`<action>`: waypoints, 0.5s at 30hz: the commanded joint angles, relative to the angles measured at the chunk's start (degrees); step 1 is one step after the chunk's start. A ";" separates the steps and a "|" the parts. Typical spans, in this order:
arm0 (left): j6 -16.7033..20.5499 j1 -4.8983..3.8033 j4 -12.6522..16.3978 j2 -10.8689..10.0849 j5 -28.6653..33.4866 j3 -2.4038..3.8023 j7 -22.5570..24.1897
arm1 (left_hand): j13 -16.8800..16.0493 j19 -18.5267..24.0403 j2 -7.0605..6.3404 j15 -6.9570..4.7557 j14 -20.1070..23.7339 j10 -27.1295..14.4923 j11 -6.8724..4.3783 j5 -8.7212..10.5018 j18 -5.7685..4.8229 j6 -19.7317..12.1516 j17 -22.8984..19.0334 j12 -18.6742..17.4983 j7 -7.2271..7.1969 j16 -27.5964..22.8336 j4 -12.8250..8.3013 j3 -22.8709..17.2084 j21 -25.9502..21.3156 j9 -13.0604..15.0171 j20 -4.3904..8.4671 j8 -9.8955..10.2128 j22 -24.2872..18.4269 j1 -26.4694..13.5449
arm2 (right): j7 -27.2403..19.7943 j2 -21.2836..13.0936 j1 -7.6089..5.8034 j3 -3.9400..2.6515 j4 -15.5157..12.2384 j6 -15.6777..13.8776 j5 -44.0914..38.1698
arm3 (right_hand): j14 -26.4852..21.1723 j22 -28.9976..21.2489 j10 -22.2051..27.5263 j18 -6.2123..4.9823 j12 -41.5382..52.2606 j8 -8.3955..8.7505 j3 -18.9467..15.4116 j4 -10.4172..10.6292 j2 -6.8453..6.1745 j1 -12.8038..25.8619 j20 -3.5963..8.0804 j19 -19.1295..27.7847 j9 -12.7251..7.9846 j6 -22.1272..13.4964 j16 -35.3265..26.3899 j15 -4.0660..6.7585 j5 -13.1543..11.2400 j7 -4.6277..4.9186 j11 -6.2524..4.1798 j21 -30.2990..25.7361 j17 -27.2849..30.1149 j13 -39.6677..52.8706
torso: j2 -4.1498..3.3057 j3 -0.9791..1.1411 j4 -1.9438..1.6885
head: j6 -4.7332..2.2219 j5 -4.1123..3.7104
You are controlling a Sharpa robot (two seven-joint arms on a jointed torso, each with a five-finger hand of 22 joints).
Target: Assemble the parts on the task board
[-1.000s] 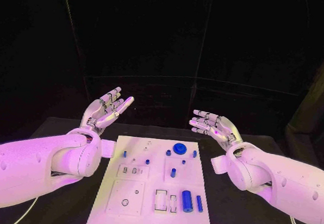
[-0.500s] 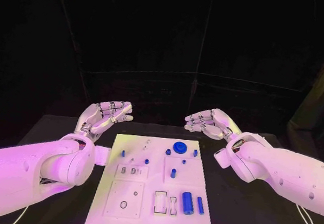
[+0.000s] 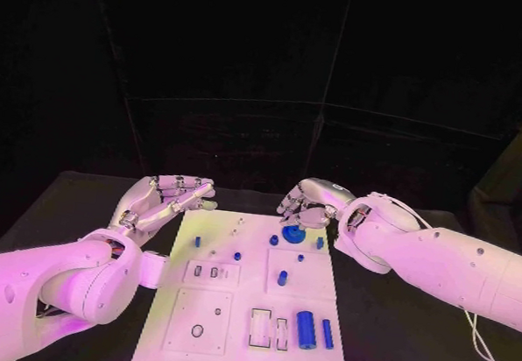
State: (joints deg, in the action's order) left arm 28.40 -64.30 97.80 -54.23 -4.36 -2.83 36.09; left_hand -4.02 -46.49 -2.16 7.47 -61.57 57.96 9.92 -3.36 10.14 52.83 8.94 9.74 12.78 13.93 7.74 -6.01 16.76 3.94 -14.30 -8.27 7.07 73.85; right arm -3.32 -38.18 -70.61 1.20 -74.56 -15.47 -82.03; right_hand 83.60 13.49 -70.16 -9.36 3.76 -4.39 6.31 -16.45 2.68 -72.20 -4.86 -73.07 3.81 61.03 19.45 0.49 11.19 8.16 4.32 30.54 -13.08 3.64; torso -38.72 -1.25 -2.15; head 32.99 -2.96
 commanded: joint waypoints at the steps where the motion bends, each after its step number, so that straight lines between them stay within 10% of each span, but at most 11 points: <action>1: -2.69 -0.08 0.07 0.26 -1.53 0.04 -0.06 | 0.08 -0.31 0.60 -0.11 -0.50 0.32 -0.06 0.16 0.52 0.40 0.12 -0.28 0.15 -0.46 -0.40 0.04 -0.41 -0.07 0.05 0.19 -0.15 0.16 | 5.53 0.93 -0.22 -0.09 0.62 5.01 -13.21 | 2.91 1.43 0.62 -0.92 -0.20 0.52 0.78 0.02 -0.64 0.06 0.35 -0.60 -0.01 0.21 2.82 0.33 -0.24 -0.06 -0.15 2.45 -2.14 0.03 | -1.63 -0.40 -0.67 | -0.10 -0.52; 15: -3.45 -0.09 -0.35 0.44 -1.56 0.05 -0.46 | 0.18 -0.77 0.79 -0.01 -0.47 0.26 0.09 0.17 0.49 0.38 0.22 -0.96 0.34 -1.14 -0.78 0.28 -0.66 -0.18 0.04 0.67 -0.44 -0.15 | 7.21 2.54 -0.31 -0.11 1.32 9.11 -17.97 | 2.01 7.89 3.96 -0.99 -0.08 0.69 3.73 0.23 -2.01 1.31 0.26 1.20 -0.01 -0.93 15.07 0.37 -0.71 -0.22 0.18 12.78 -10.52 0.07 | -3.11 -0.67 -1.00 | 0.47 -1.14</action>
State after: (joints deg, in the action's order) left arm 26.28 -64.29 97.47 -53.88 -5.28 -2.83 35.60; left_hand -3.90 -46.88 -1.90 7.28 -61.76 57.95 9.93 -3.36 10.14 53.04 9.08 9.07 12.98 12.97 7.17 -5.78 16.45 3.82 -14.32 -7.78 6.73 73.58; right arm 2.78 -35.74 -70.75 1.16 -73.25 -8.75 -97.24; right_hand 83.84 21.13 -66.58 -9.36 3.76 -3.97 9.65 -16.28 1.13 -70.94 -4.58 -72.44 3.80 60.42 34.10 0.72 10.84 7.90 4.50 42.92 -23.32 3.63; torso -41.50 -1.86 -3.05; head 33.32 -4.05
